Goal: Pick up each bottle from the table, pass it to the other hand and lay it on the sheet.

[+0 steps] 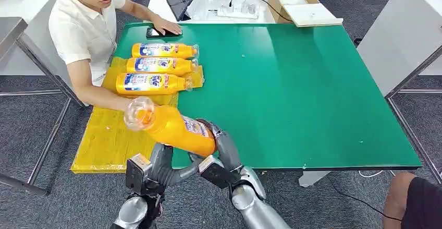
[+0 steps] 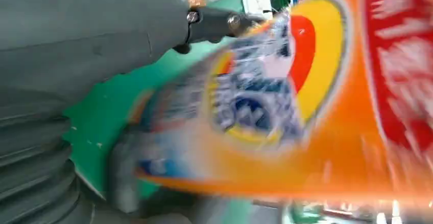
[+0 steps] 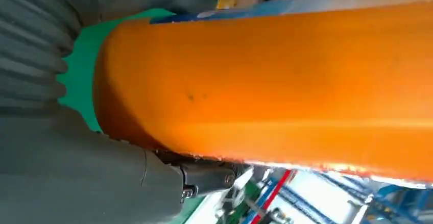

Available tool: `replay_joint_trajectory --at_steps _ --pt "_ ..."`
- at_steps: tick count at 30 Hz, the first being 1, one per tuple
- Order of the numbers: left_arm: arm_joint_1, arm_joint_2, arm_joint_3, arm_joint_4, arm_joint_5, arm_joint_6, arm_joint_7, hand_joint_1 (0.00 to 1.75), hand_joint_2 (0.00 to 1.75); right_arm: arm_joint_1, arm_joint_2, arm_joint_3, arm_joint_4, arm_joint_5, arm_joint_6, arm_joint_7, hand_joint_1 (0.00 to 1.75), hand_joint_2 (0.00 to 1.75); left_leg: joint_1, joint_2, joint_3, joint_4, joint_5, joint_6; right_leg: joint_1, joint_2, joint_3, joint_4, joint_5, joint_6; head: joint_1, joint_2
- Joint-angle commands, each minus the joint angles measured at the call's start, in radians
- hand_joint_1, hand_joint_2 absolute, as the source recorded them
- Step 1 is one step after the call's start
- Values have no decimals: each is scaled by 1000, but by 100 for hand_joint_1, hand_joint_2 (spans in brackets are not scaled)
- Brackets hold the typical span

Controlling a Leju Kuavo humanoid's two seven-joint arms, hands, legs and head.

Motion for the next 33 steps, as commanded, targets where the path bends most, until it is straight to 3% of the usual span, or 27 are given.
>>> replay_joint_trajectory --at_steps 1,14,21,22,23,33 --pt "-33 -37 36 -43 180 40 -9 0 175 33 13 126 -22 -77 -10 -4 175 175 1 0 1 0 -1 -1 1 -1 2 0 -1 -1 0 0" --pt "-24 -28 23 -65 188 45 -5 0 175 24 9 130 -5 -90 -15 -11 175 175 1 0 4 -1 -2 -1 1 -1 4 0 -2 -2 0 0" --pt "-5 -7 -9 -174 263 -1 -72 0 175 -5 8 140 78 -117 -5 -1 175 175 1 0 2 0 -1 -1 1 -1 2 -1 -1 -1 0 0" --pt "-4 -5 -11 -175 265 -4 -71 98 175 -7 8 140 85 -117 -5 -1 175 175 1 1 4 0 -2 -2 2 -1 5 -1 -2 -2 0 0" --pt "-5 -3 -11 -168 278 -14 -59 175 175 -8 8 141 98 -111 -12 -1 175 175 1 0 3 0 -1 -2 2 -1 4 -1 -1 -2 0 0" --pt "-33 -3 22 -84 321 -32 3 175 175 -14 -11 146 168 -37 -62 7 175 175 1 -1 4 -1 0 -1 1 -3 4 -2 -1 -1 0 0"
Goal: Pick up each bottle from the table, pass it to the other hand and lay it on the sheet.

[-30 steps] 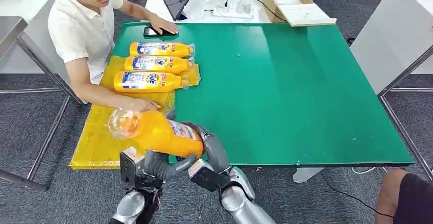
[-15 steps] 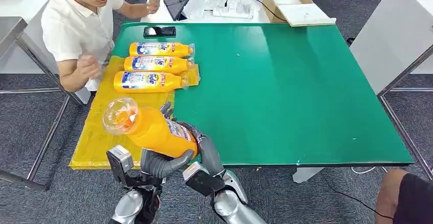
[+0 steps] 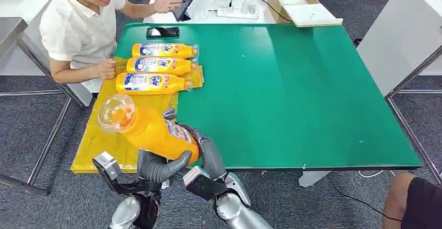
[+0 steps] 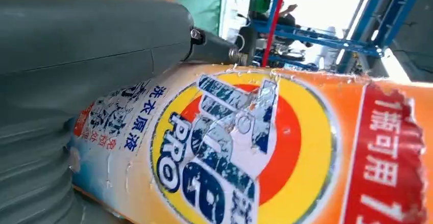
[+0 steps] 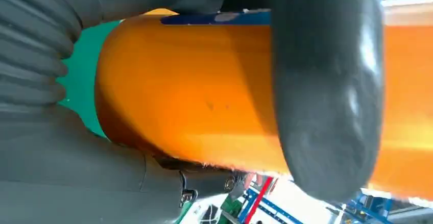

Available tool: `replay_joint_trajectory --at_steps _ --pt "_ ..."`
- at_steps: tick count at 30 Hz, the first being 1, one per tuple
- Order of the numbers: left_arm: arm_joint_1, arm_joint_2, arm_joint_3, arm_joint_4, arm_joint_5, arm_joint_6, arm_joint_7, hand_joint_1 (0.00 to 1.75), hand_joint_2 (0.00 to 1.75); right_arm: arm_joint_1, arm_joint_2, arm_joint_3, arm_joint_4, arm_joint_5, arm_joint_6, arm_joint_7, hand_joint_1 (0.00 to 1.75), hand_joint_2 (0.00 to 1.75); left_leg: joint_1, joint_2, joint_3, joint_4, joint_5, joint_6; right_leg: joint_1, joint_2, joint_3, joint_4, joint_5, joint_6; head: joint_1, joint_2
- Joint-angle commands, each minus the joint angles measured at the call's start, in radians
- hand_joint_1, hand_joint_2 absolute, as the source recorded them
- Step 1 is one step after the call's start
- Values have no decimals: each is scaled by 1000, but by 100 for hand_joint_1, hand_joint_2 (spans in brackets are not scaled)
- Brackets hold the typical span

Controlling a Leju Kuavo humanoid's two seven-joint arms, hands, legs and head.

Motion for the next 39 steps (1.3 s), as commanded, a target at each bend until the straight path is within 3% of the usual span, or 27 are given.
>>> replay_joint_trajectory --at_steps 1,2,4,5,6,19,20,23,25,29,32,34,39 --pt "-74 19 19 46 24 -12 35 175 175 -11 -48 33 146 48 -26 11 175 175 1 -2 6 -2 -1 -2 2 -4 7 -2 -2 -2 0 0" --pt "-75 21 18 48 25 -14 39 175 175 -9 -49 33 147 52 -29 11 168 175 1 -2 4 -2 0 -1 1 -4 5 -2 -1 -1 0 0" --pt "-78 23 22 52 26 -16 42 175 175 -5 -49 27 148 58 -42 13 129 175 1 -2 6 -2 -1 -2 2 -4 7 -2 -2 -2 0 0" --pt "-78 23 23 53 26 -16 42 175 175 -4 -48 23 148 57 -46 14 12 175 1 -2 5 -2 -1 -2 1 -4 6 -2 -2 -2 0 0" --pt "-79 24 24 54 25 -15 43 175 175 -3 -47 19 148 56 -50 15 3 175 1 -2 4 -2 0 -1 1 -4 5 -2 -1 -1 0 0" --pt "-78 32 39 58 31 -15 62 175 175 3 -46 -2 138 56 -71 23 0 175 0 -1 2 -1 0 -1 1 -2 2 -1 -1 -1 0 0" --pt "-74 37 49 62 84 -55 114 175 175 7 -44 -14 134 55 -76 30 0 0 1 -1 4 -1 -1 -2 1 -2 5 -1 -2 -2 0 0" --pt "-71 57 79 62 30 -5 96 175 175 20 -45 -34 112 57 -104 29 0 0 0 0 4 -2 -1 -1 1 -1 4 -2 -1 -2 0 0" --pt "-110 87 98 120 -188 188 114 175 175 45 -49 -45 77 79 -141 27 0 0 0 0 2 -1 0 -1 1 -1 2 -1 0 -1 0 0" --pt "-148 126 122 159 -368 241 55 175 175 87 -49 -54 1 98 -150 20 0 0 1 -1 4 -2 0 -2 1 -3 4 -1 -1 -2 0 0" --pt "-170 199 97 171 -718 356 121 175 175 120 -58 -72 -74 102 -171 7 0 0 1 0 4 -1 -1 -2 1 -1 4 -1 -1 -2 0 0" --pt "-225 250 87 258 -923 350 209 175 175 165 -34 -162 -167 28 -247 -55 0 0 0 -1 2 -2 0 -1 0 -2 2 0 -1 -1 0 0" --pt "-241 338 149 298 -1043 262 307 175 175 263 -25 -277 -372 -73 -297 -62 0 0 1 0 3 -1 0 -2 1 -1 2 1 -1 -2 0 0"
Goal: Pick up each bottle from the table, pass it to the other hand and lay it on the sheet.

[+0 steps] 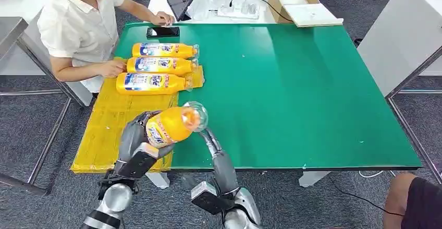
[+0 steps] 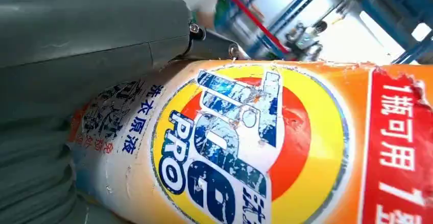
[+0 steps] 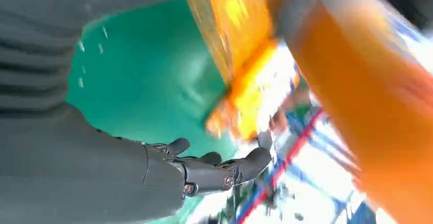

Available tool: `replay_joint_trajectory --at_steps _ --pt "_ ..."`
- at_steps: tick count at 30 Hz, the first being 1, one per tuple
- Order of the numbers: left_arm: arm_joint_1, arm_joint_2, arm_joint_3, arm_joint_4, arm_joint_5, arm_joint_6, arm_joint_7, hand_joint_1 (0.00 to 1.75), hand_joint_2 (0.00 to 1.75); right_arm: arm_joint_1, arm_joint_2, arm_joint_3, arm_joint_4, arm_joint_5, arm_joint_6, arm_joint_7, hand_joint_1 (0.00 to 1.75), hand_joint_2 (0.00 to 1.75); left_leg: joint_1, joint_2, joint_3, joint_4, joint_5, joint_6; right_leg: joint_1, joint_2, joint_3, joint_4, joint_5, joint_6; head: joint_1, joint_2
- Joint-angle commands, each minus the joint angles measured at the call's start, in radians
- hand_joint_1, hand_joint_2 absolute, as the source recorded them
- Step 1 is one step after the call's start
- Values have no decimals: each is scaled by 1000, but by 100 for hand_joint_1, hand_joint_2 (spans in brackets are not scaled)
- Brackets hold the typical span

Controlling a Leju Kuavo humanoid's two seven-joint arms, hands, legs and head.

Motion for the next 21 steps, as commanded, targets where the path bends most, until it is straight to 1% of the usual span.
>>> replay_joint_trajectory --at_steps 1,2,4,7,8,10,11,12,13,14,15,16,17,20,21 --pt "-103 204 64 176 -184 -120 134 175 175 152 4 -210 -323 -117 -71 -25 0 0 0 1 2 -1 0 -1 0 -1 1 0 -1 -1 0 0" --pt "-101 211 79 169 -186 -132 133 175 175 164 2 -211 -333 -118 -71 -23 0 0 1 1 5 -1 -2 -2 1 -1 5 0 -2 -3 0 0" --pt "-99 213 87 165 -186 -139 129 175 175 169 1 -210 -332 -119 -71 -24 0 0 1 1 3 -1 -1 -2 1 -1 3 0 -2 -2 0 0" --pt "-97 204 86 161 -188 -142 129 175 175 163 4 -207 -320 -119 -70 -24 0 0 2 2 8 0 -4 -3 3 -1 7 0 -4 -3 0 0" --pt "-100 211 75 165 -209 -150 145 175 175 161 4 -206 -315 -121 -71 -25 0 0 2 2 8 -1 -4 -3 3 -1 8 -1 -4 -3 0 0" --pt "-119 266 65 184 -242 -198 187 175 175 178 -4 -204 -318 -125 -72 -22 0 0 2 0 7 0 -3 -3 3 -3 7 0 -4 -3 0 0" --pt "-137 308 52 206 -270 -237 208 175 175 188 -7 -202 -320 -139 -57 -18 0 0 2 -1 6 -1 -2 -2 2 -3 6 -1 -3 -3 0 0" --pt "-163 348 36 235 -291 -274 213 175 175 195 -12 -196 -316 -141 -50 -17 0 0 2 1 2 0 -1 -1 1 0 2 0 -1 -2 0 0" --pt "-189 387 16 271 -345 -289 222 175 175 199 -15 -190 -307 -143 -44 -18 0 0 2 2 4 0 -2 -2 2 1 4 0 -2 -3 0 0" --pt "-204 404 10 299 -347 -318 211 175 175 199 -15 -184 -300 -150 -37 -20 0 0 2 2 4 0 -2 -2 2 0 4 0 -2 -3 0 0" --pt "-219 408 28 325 -305 -364 196 175 175 197 -14 -179 -290 -152 -35 -22 0 0 3 2 6 -1 -2 -3 3 -1 5 0 -3 -4 1 0" --pt "-233 415 23 347 -291 -393 191 175 175 193 -14 -173 -280 -157 -28 -24 0 0 2 2 3 -1 -1 -3 2 -1 3 0 -1 -3 0 0" --pt "-254 426 14 373 -285 -414 192 175 175 186 -13 -166 -266 -159 -26 -26 0 0 2 3 4 -1 -1 -3 3 -1 3 0 -2 -4 0 0" --pt "-338 445 -46 488 -291 -452 196 175 175 155 -12 -148 -216 -164 -17 -27 0 0 4 2 5 -1 -1 -3 3 -2 4 0 -2 -4 0 0" --pt "-362 446 -62 518 -293 -457 194 175 175 147 -12 -142 -206 -164 -13 -28 0 0 3 2 2 -1 0 -2 3 -2 2 0 -1 -2 0 0"
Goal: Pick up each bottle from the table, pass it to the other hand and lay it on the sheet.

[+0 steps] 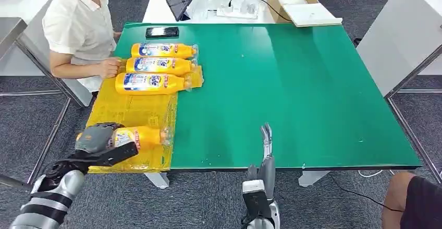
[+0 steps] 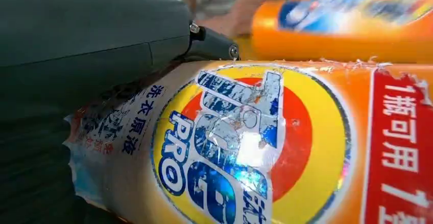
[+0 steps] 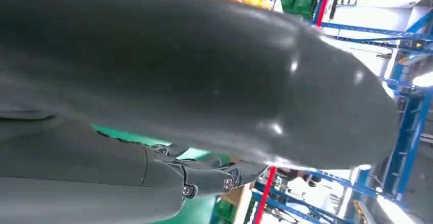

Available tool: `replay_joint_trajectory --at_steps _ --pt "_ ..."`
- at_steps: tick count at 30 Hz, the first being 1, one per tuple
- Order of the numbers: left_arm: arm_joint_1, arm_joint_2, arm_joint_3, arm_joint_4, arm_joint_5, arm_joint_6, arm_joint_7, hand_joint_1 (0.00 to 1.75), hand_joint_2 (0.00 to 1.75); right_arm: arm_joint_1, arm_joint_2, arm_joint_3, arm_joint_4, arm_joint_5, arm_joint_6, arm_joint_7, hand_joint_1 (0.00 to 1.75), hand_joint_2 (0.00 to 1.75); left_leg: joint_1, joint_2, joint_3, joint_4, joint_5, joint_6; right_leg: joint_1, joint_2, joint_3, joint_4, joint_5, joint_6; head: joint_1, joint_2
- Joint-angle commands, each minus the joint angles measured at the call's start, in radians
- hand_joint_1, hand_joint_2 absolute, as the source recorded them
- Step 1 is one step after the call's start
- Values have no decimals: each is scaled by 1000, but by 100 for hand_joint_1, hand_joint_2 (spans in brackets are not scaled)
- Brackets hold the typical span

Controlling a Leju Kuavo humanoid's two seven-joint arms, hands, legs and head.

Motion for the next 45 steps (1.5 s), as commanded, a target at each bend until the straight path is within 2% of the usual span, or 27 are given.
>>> replay_joint_trajectory --at_steps 1,5,6,7,8,9,10,12,15,38,45 --pt "-254 100 -149 369 -2 -102 -11 175 175 -60 -12 36 119 -15 27 -5 0 0 2 -1 5 -1 -1 -2 3 -3 6 -1 -2 -2 0 0" --pt "-369 97 -251 501 -3 -159 -63 175 175 -92 -9 36 180 -18 40 -9 0 0 3 -3 4 -1 0 -3 3 -5 6 -1 -1 -2 1 0" --pt "-396 92 -281 528 9 -165 -72 166 175 -98 -8 34 194 -19 47 -12 0 0 3 -5 5 -2 1 -3 3 -5 8 -1 -1 -2 0 0" --pt "-414 83 -293 544 25 -174 -79 75 175 -101 -7 33 203 -18 52 -13 0 0 2 -4 3 -1 1 -3 2 -3 5 -1 0 -2 0 0" --pt "-429 70 -298 558 55 -195 -89 21 175 -101 -7 32 211 -17 55 -14 0 0 2 -5 3 -1 1 -3 2 -4 5 -1 0 -2 0 0" --pt "-445 62 -292 568 110 -252 -126 7 175 -105 -7 31 223 -17 56 -16 0 0 3 -5 4 -1 1 -3 3 -4 7 -1 -1 -2 0 0" --pt "-450 59 -274 571 166 -301 -152 0 175 -110 -6 31 237 -20 58 -22 0 0 3 -5 6 -1 1 -4 3 -5 9 -1 -1 -3 0 0" --pt "-441 83 -289 523 274 -383 -212 0 175 -125 -5 31 274 -29 71 -38 0 0 3 -4 5 -1 1 -3 3 -3 7 -1 0 -5 0 0" --pt "-426 110 -329 455 364 -415 -232 0 175 -144 -4 33 307 -35 78 -55 0 0 3 -1 4 0 0 -3 3 -1 5 -1 1 -4 0 0" --pt "-425 108 -332 455 367 -414 -229 0 175 -145 -4 33 307 -35 79 -56 0 0 3 -1 4 0 0 -3 2 -1 5 0 0 -4 1 0" --pt "-448 102 -441 492 454 -356 -202 0 175 -164 -3 16 346 -29 61 -67 0 0 2 -2 3 0 1 -3 2 -2 4 0 1 -4 1 0"
